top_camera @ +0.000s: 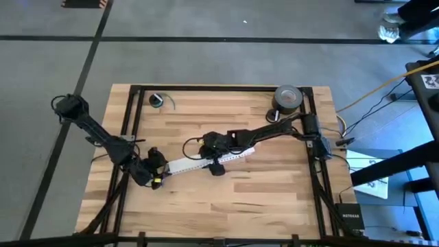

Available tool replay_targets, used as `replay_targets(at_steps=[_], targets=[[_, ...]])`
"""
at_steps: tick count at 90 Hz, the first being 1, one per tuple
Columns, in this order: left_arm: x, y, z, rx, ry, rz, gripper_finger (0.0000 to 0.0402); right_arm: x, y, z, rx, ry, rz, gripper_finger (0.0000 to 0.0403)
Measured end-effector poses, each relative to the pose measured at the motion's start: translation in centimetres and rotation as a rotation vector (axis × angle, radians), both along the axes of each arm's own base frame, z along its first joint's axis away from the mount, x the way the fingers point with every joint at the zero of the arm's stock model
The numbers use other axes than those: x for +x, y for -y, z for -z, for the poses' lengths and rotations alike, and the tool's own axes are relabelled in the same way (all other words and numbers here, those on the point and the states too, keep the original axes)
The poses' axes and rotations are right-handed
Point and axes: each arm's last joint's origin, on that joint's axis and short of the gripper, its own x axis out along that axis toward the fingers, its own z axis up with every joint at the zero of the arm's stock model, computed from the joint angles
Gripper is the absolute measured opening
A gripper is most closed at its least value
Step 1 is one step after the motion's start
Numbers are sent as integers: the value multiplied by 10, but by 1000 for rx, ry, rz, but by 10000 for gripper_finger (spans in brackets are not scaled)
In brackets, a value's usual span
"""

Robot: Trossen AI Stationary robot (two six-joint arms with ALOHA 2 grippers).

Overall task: Ziptie cables
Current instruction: Close the white cable duct

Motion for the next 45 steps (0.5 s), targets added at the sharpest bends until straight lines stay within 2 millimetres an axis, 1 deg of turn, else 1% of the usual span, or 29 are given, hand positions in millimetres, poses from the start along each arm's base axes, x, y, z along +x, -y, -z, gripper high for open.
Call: replay_targets(at_steps=[21,45], targets=[[0,0,0,-2,-3,2,237,1,0,1,2,8,2,214],[-1,0,1,4,-15,10,237,8,-1,7,36,66,19,212]])
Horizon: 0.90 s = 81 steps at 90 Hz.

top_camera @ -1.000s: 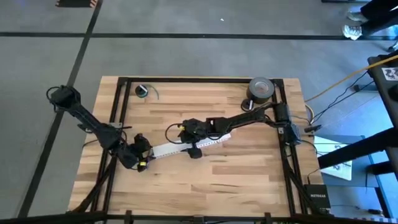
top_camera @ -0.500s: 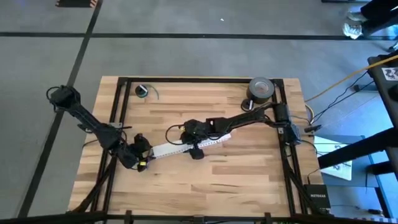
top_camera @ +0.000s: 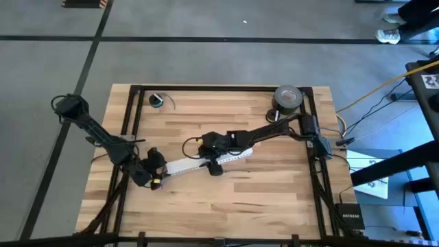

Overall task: Ziptie cables
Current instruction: Close the white cable duct

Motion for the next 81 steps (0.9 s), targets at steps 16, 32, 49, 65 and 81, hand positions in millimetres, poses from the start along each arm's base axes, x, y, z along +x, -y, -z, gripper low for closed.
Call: replay_targets(at_steps=[16,32,49,65,81], targets=[[0,0,0,1,3,1,237,14,-4,3,36,15,-11,212],[0,0,0,-7,-2,2,237,20,-7,2,21,-11,-9,212],[1,0,0,-7,7,-4,237,16,-3,2,13,-82,-7,212],[0,0,0,-7,-2,-16,237,10,-3,-1,-29,-138,-16,212],[-2,-2,2,-6,-30,-18,237,2,-2,-5,-51,-196,-36,212]])
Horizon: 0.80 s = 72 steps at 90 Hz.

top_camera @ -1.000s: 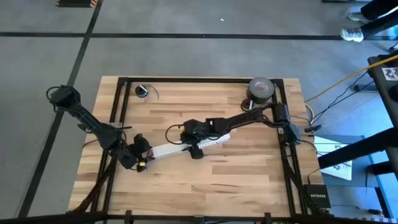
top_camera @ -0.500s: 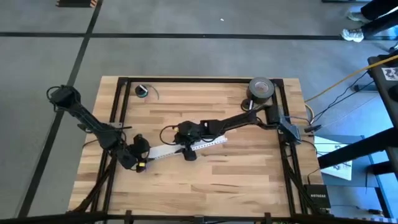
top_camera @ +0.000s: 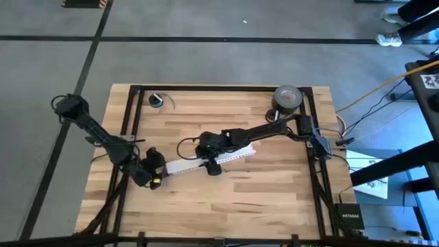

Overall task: Ziptie cables
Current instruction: Close the white cable duct

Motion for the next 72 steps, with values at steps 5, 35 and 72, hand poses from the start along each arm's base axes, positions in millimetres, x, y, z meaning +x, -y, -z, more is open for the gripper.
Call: replay_targets(at_steps=[5,35,72], targets=[[0,0,0,-2,-1,-5,237,-1,0,1,-11,-17,-3,212],[-1,-1,0,-20,-5,-23,237,0,-1,-1,-7,6,6,213],[1,0,-3,-93,-31,-28,237,0,4,-25,-34,-90,20,356]])
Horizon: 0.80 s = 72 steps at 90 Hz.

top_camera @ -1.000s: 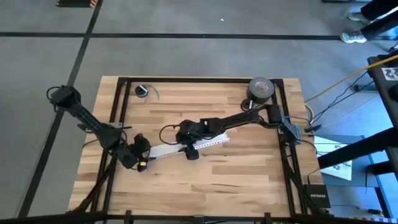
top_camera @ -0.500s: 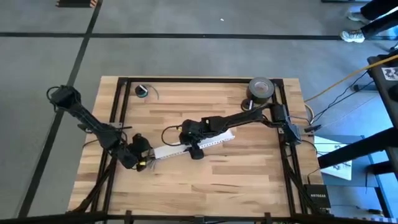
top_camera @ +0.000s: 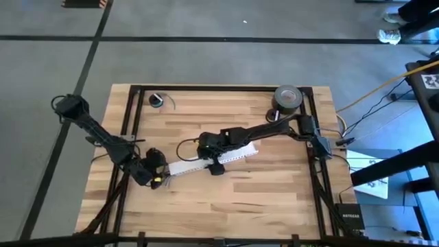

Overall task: Ziptie cables
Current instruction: Close the white cable duct

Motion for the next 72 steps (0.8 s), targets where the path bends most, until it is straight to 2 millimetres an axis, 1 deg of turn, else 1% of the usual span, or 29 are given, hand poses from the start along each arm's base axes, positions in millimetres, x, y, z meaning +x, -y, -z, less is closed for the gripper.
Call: replay_targets(at_steps=[4,9,17,25,32,37,43,51,62,72], targets=[[1,1,-3,-23,-14,-1,237,1,2,-8,-6,-2,-4,361],[2,1,-8,-29,-40,-4,237,-3,5,-19,-20,-26,-10,364],[3,2,-20,-12,-75,-7,237,-9,12,-44,-43,-6,-3,364],[4,3,-33,4,-94,-9,237,-23,21,-63,-64,-42,23,360],[4,3,-40,15,-120,-18,237,-36,29,-72,-80,-105,51,356],[4,3,-44,19,-131,-25,237,-48,34,-78,-94,-133,75,353],[4,3,-46,15,-134,-36,237,-68,40,-86,-126,-150,117,350],[3,2,-44,2,-137,-60,237,-100,48,-86,-145,-184,193,345],[3,2,-43,3,-142,-69,237,-148,55,-69,-162,-227,344,339],[4,1,-43,17,-130,-85,237,-185,55,-52,-204,-232,497,334]])
